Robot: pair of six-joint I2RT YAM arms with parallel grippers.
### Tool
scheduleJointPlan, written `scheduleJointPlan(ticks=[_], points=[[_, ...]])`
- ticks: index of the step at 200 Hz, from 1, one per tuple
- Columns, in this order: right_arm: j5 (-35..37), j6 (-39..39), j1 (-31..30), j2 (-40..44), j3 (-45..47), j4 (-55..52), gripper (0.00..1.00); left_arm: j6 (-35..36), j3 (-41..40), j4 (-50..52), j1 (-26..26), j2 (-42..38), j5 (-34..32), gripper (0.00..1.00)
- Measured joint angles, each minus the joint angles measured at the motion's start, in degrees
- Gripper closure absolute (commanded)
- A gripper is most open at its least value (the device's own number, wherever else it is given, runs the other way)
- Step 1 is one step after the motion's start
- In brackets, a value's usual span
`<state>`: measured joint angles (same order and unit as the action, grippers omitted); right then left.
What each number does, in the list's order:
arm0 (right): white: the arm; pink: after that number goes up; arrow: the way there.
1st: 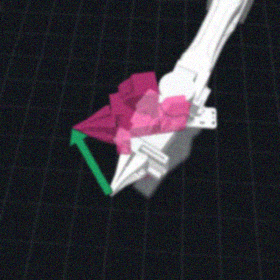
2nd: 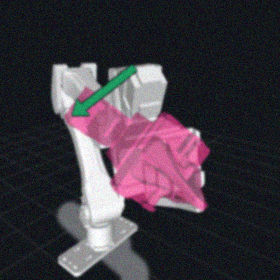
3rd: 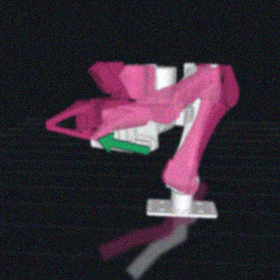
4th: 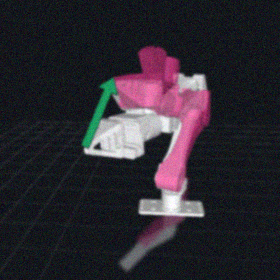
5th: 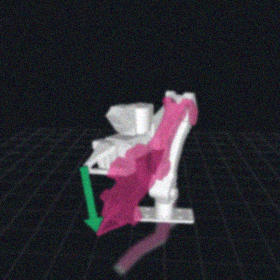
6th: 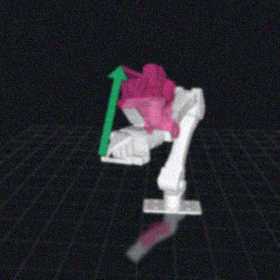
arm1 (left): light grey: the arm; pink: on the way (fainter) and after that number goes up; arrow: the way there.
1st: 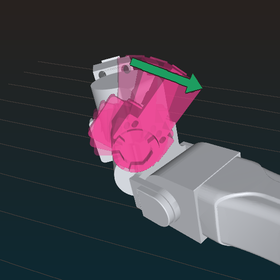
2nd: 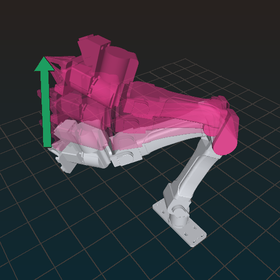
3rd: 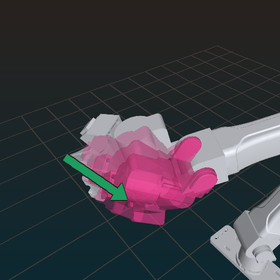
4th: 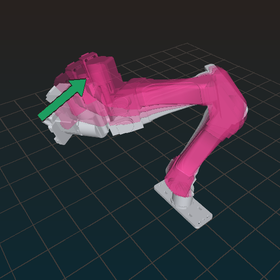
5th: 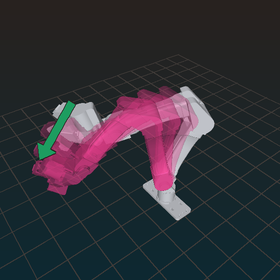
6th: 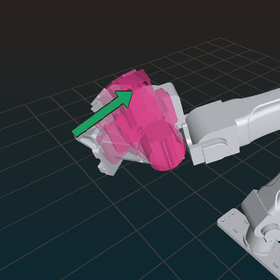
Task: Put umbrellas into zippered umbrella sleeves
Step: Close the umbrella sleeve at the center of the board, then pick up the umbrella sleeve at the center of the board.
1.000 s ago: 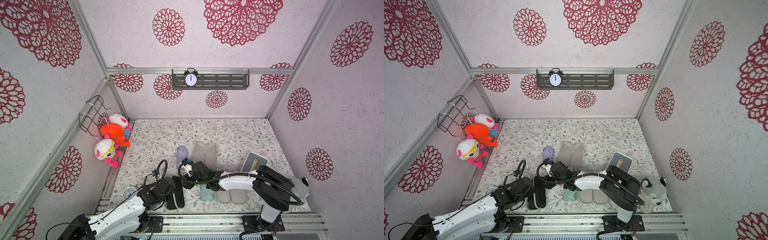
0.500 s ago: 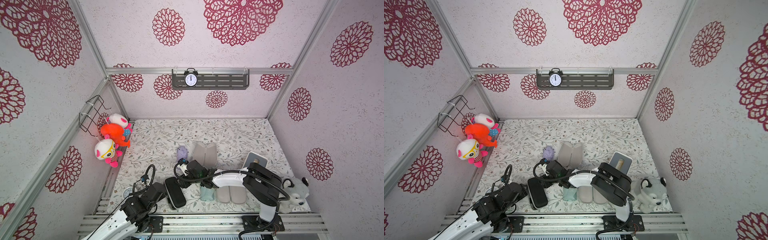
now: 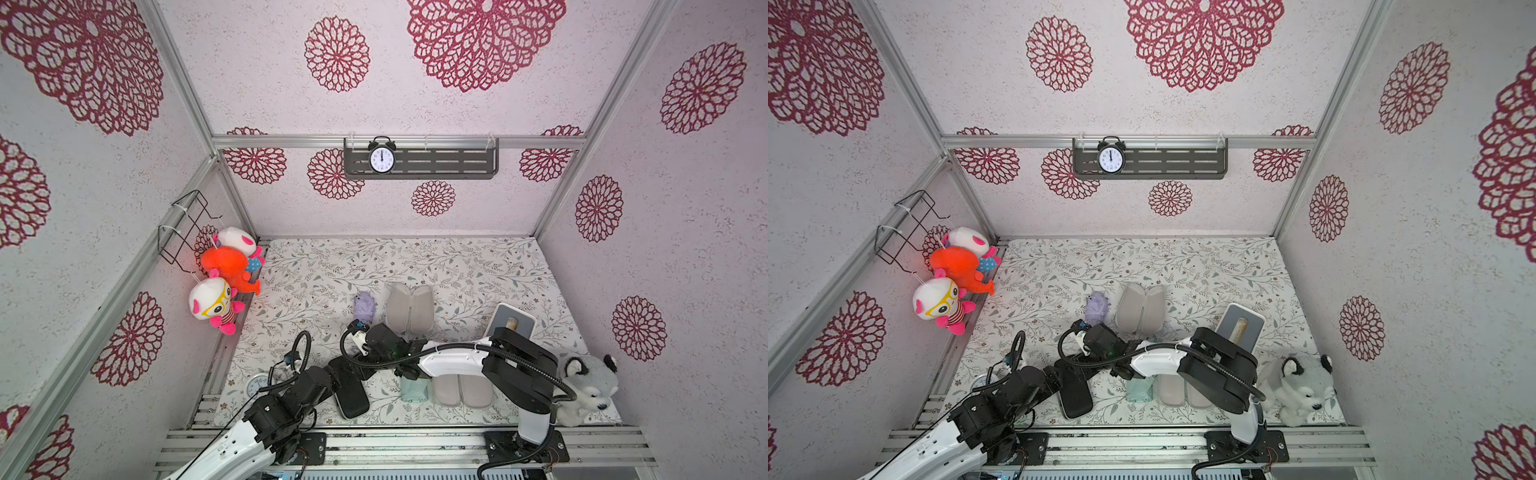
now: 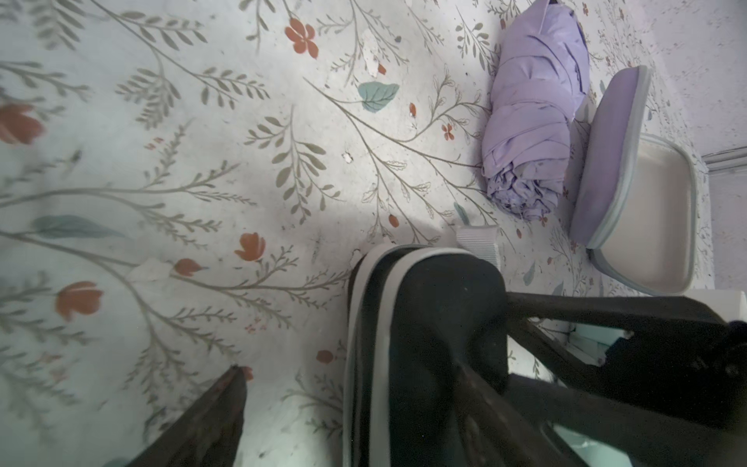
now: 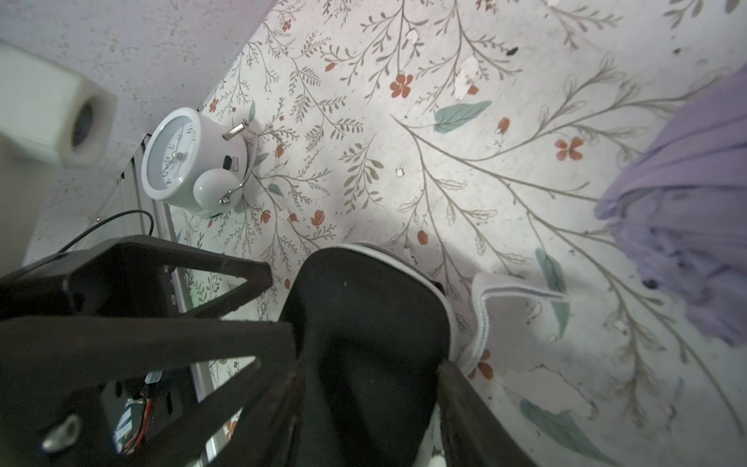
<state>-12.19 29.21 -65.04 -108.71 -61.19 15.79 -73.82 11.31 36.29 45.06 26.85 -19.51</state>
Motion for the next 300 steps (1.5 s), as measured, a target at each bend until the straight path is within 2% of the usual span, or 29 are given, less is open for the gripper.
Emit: scheduleJointPlan(ticks=[38,48,69,96,113,150,186,199,222,238,252,271,284,300], points=[[-1.4,0.9,1.0,0.2,3.5,6.3,0.45,0.3,-1.5,-10.3,0.0,7.9,1.2,0.31],[-2.8,1.3,1.5,0.2,4.2,7.6,0.45,0.3,-1.5,-12.7,0.0,10.0,1.4,0.38],[-4.8,1.4,2.1,0.3,4.5,8.0,0.43,0.7,-1.5,-17.2,-0.3,13.5,1.9,0.45],[-4.9,0.8,2.5,2.4,4.6,6.5,0.42,1.3,-2.0,-21.1,-1.2,15.6,2.6,0.48],[-4.2,0.3,3.1,5.3,5.2,4.6,0.42,1.8,-2.6,-23.5,-2.1,16.3,3.6,0.59],[-2.5,0.2,6.2,9.2,5.9,0.8,0.42,2.5,-2.9,-25.4,-3.1,17.2,4.7,0.59],[-3.3,1.1,6.9,8.7,9.5,-1.2,0.38,3.0,-2.8,-28.2,-4.2,19.6,6.1,0.61],[-4.6,1.8,6.9,7.5,10.1,-1.5,0.35,3.3,-2.5,-30.0,-4.4,21.5,6.2,0.68],[-6.9,3.0,6.7,4.9,10.0,-1.0,0.32,3.8,-1.9,-33.3,-4.7,25.4,6.6,0.70],[-8.6,3.7,6.7,3.8,9.1,-0.1,0.32,4.2,-1.2,-35.3,-5.0,28.0,7.1,0.81],[-9.8,4.0,6.7,2.6,8.3,0.7,0.31,4.4,-0.8,-36.8,-5.2,29.9,7.4,0.81],[-11.2,5.0,6.7,1.4,7.8,2.6,0.31,4.8,-0.9,-38.3,-6.0,30.6,8.3,0.86],[-12.2,5.8,7.0,1.0,7.9,3.9,0.30,5.3,-1.8,-40.2,-7.2,30.5,9.6,0.94],[-13.8,6.8,7.5,0.5,8.2,5.9,0.27,5.8,-4.1,-44.2,-9.5,30.3,12.4,0.95]])
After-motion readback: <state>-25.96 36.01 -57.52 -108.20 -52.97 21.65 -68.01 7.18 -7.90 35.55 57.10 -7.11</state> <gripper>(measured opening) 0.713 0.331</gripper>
